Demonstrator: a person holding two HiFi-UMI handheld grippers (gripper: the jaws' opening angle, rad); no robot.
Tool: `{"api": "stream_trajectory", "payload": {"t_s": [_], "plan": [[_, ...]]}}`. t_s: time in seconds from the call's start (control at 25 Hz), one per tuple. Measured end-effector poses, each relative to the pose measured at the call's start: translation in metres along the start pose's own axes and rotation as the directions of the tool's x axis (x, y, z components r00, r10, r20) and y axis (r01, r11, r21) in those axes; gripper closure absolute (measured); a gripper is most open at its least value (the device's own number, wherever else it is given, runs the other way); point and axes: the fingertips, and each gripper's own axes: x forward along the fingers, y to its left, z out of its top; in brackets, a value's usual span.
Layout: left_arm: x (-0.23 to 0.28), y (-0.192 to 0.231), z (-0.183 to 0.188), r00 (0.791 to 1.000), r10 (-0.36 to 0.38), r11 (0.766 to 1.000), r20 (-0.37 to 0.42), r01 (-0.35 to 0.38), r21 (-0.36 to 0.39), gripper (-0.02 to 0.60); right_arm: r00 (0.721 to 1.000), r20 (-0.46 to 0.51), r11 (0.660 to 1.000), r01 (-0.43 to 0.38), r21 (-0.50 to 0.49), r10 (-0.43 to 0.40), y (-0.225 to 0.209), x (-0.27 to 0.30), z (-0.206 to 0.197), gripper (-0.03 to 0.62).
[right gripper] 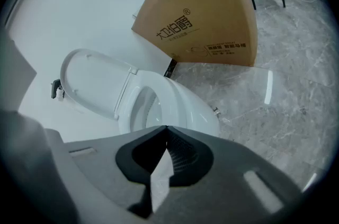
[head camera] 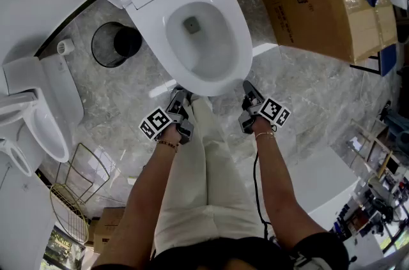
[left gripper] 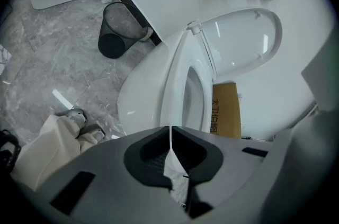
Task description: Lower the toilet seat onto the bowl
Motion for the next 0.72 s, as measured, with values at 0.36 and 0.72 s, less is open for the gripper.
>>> {"api": "stream_trajectory", "payload": {"t_s": [0.36, 0.72], "plan": [[-0.02, -0.031, 0.019, 0.999, -0.036, 0.982, 0.014, 0.032, 0.187, 0.578, 1.0, 0.003, 0.991, -0.019, -0.133, 0.019, 0.036, -0.005, -0.003, 0.589], [-0.07, -0.117, 0.061, 0.983, -0.113, 0.882, 0.144, 0.033, 0.47, 0.578, 0.998, 0.032, 0.904, -0.043, -0.425, 0.063, 0.126, -0.045, 0.022, 0.589]]}}
